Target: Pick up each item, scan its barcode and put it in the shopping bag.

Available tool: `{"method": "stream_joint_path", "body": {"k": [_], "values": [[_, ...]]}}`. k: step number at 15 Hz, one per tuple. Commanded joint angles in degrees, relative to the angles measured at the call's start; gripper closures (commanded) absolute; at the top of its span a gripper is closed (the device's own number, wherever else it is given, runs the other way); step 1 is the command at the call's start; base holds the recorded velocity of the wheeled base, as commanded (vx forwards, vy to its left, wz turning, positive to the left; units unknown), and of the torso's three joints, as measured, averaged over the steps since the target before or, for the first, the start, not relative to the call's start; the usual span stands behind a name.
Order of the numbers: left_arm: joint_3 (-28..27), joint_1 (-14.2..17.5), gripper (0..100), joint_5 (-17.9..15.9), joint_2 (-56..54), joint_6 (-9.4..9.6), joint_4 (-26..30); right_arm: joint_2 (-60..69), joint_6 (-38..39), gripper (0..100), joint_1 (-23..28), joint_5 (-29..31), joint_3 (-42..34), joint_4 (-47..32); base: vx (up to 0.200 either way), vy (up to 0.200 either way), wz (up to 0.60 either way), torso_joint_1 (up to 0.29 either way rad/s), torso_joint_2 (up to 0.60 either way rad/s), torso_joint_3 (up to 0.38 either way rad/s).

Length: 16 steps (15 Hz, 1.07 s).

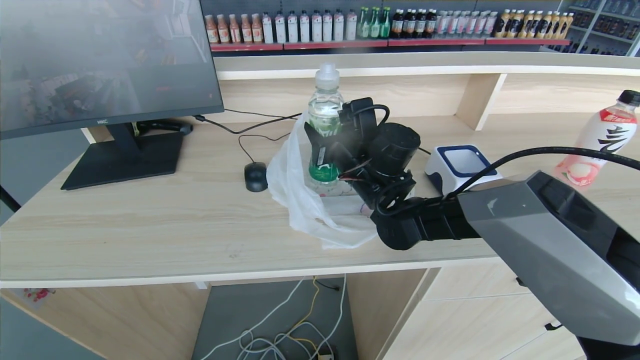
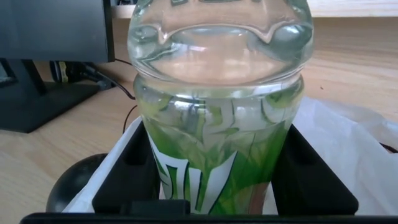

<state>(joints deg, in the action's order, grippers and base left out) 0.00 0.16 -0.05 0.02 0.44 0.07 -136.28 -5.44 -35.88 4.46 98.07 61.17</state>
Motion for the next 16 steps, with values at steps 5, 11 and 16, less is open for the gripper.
{"method": "stream_joint_path", "body": {"k": [5, 11, 16], "values": [[0.0, 0.0, 0, 0.0, 0.0, 0.00, 0.0, -0.7, 0.0, 100, -0.2, 0.0, -0.2, -0.2, 0.000, 0.000, 0.00, 0.000, 0.00, 0.000], [0.0, 0.0, 0, 0.0, 0.0, 0.00, 0.0, -1.4, -0.1, 100, -0.2, 0.2, 0.0, -0.3, 0.000, 0.000, 0.00, 0.000, 0.00, 0.000], [0.0, 0.0, 0, 0.0, 0.0, 0.00, 0.0, -1.4, -0.1, 100, -0.2, 0.3, 0.0, -0.3, 0.000, 0.000, 0.00, 0.000, 0.00, 0.000]]}}
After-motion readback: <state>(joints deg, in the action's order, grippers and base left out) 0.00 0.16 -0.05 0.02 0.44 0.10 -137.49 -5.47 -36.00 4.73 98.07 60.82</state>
